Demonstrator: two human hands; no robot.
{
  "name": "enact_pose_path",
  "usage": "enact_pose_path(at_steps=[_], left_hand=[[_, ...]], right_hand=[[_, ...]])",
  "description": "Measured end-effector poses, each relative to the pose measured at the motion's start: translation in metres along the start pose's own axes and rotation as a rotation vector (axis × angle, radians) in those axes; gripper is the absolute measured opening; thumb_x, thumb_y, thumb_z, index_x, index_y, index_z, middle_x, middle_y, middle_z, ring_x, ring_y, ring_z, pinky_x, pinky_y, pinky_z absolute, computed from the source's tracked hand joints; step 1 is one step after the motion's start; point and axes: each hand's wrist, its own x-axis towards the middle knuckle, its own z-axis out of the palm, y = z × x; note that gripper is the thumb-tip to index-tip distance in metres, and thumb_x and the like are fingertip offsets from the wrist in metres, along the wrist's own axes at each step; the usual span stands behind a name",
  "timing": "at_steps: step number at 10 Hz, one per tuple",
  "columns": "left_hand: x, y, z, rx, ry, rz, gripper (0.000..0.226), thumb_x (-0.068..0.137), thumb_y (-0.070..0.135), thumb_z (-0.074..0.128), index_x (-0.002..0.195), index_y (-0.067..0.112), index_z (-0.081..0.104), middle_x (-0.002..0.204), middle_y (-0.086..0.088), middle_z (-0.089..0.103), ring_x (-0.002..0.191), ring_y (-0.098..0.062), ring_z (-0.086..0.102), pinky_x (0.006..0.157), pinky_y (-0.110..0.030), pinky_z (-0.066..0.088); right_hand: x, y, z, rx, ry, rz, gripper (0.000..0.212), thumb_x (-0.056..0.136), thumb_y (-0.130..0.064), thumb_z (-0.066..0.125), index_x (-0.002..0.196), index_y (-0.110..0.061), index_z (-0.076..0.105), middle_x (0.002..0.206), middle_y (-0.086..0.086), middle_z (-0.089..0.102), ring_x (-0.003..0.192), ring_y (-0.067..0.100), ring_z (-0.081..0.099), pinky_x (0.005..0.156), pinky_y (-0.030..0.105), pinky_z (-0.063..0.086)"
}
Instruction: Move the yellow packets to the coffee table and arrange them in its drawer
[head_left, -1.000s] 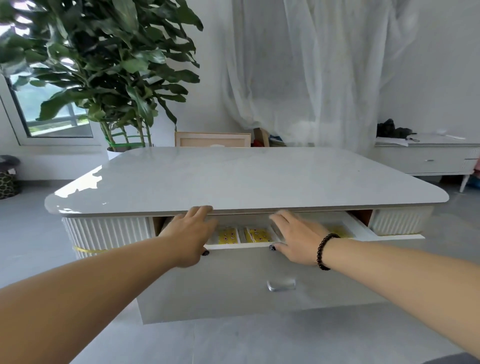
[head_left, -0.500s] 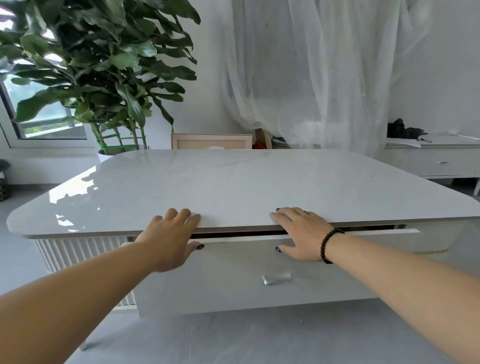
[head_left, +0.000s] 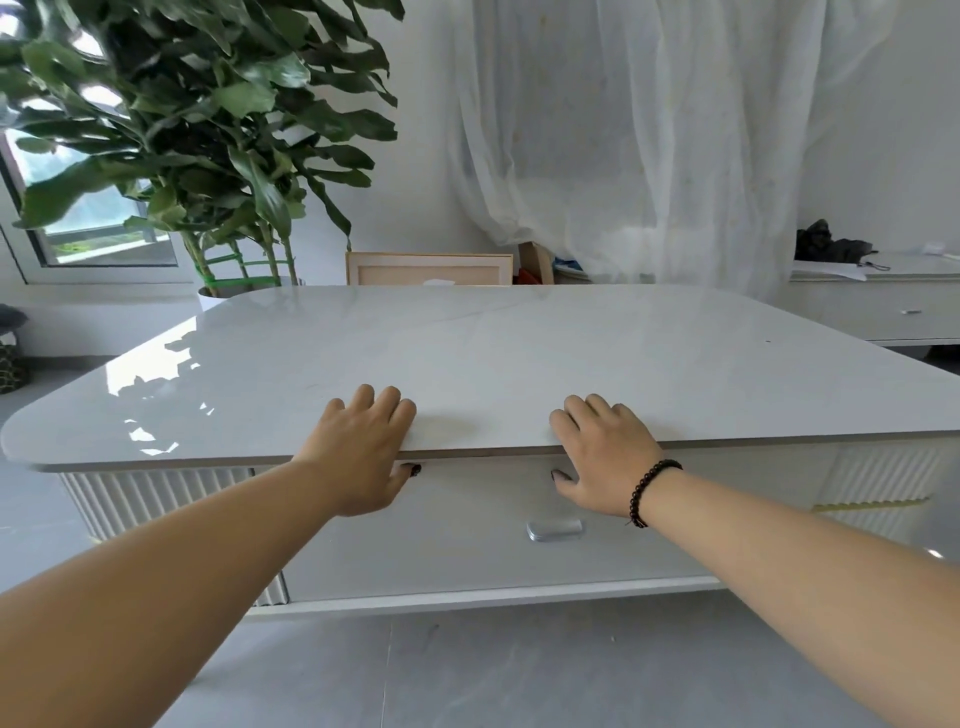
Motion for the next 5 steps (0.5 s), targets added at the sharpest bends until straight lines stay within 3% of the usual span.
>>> enact_pose_path(at_steps=[2, 3, 5], left_hand=[[-0.001, 0.002, -0.018, -0.112, -0.129, -0.049, 0.053, 0.091, 0.056, 0.044, 0.126, 0.016, 0.035, 0.124, 0.000, 0.039, 0.111, -0.023, 0.043, 0.085, -0.033, 0.043], [-0.005, 0.002, -0.031, -0.167, -0.260, -0.052, 0.059, 0.090, 0.056, 0.048, 0.133, 0.018, 0.034, 0.129, -0.001, 0.040, 0.118, -0.023, 0.043, 0.093, -0.036, 0.043], [-0.009, 0.014, -0.063, -0.265, -0.242, -0.032, 0.060, 0.091, 0.051, 0.050, 0.140, 0.018, 0.033, 0.135, -0.002, 0.040, 0.123, -0.023, 0.043, 0.095, -0.037, 0.044]], right_hand=[[0.000, -0.005, -0.009, 0.006, -0.050, 0.019, 0.053, 0.044, -0.038, 0.084, 0.080, -0.011, 0.057, 0.077, 0.003, 0.053, 0.061, 0.023, 0.052, 0.046, 0.026, 0.026], [-0.002, -0.005, -0.018, 0.051, -0.190, 0.058, 0.043, 0.082, -0.037, 0.060, 0.114, -0.011, 0.045, 0.112, 0.003, 0.046, 0.099, 0.024, 0.049, 0.065, 0.030, 0.034], [-0.006, 0.001, -0.058, 0.399, -0.426, 0.228, 0.055, 0.089, -0.041, 0.054, 0.135, -0.015, 0.038, 0.135, 0.000, 0.040, 0.124, 0.021, 0.042, 0.095, 0.038, 0.045]])
